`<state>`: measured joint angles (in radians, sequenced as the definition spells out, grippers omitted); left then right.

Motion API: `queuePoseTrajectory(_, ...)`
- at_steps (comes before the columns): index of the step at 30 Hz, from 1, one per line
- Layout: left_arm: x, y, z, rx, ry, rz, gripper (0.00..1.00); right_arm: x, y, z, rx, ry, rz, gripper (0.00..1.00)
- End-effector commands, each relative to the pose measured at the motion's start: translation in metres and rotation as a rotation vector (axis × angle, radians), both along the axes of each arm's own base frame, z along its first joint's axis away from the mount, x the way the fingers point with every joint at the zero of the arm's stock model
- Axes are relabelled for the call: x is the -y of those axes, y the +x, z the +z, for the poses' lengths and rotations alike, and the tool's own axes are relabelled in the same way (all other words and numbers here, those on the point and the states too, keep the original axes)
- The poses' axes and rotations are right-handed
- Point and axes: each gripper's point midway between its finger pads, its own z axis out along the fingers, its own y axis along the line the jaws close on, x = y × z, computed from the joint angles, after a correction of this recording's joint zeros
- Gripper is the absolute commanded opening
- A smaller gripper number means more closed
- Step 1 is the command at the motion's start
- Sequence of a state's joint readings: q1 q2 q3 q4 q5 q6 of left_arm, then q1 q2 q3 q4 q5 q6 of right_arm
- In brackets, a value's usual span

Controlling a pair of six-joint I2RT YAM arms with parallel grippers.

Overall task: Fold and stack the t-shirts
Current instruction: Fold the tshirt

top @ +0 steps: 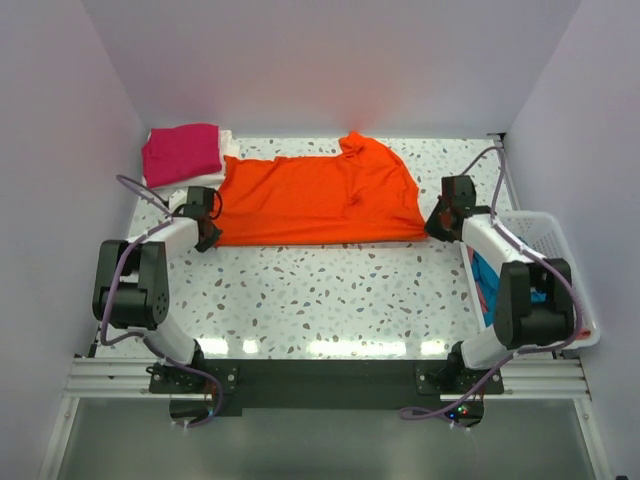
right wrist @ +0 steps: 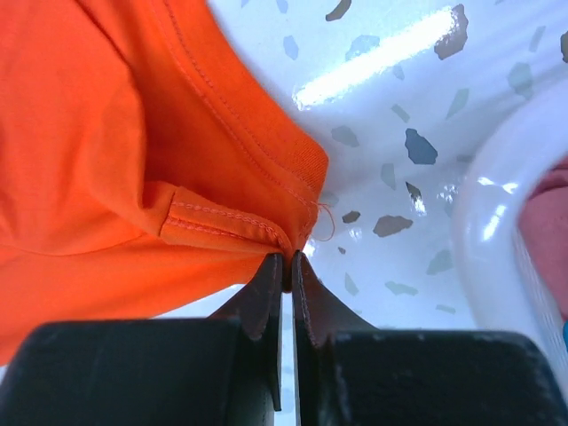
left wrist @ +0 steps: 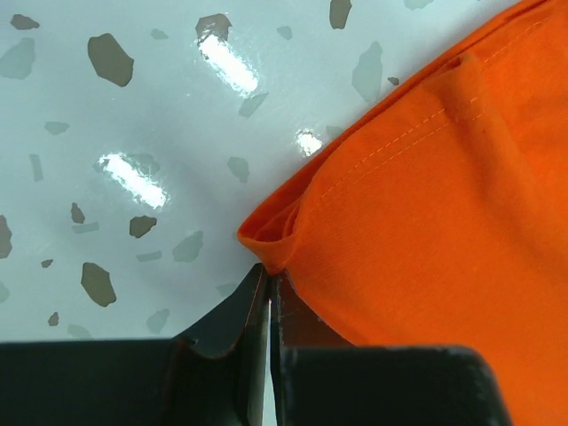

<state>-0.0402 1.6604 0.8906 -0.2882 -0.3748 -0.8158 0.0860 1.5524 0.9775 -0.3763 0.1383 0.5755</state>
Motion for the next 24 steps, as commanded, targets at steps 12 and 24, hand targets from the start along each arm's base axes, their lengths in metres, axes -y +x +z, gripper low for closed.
queuePoseTrajectory(12,-0.009,-0.068,0.025,0.061,-0.013,0.067,0.0,0.016,-0.079,0.042,0.033,0.154,-0.034,0.0)
queuePoseTrajectory(24,-0.009,-0.106,0.039,0.101,-0.035,0.093,0.58,0.017,-0.117,0.086,0.132,0.144,-0.046,0.64)
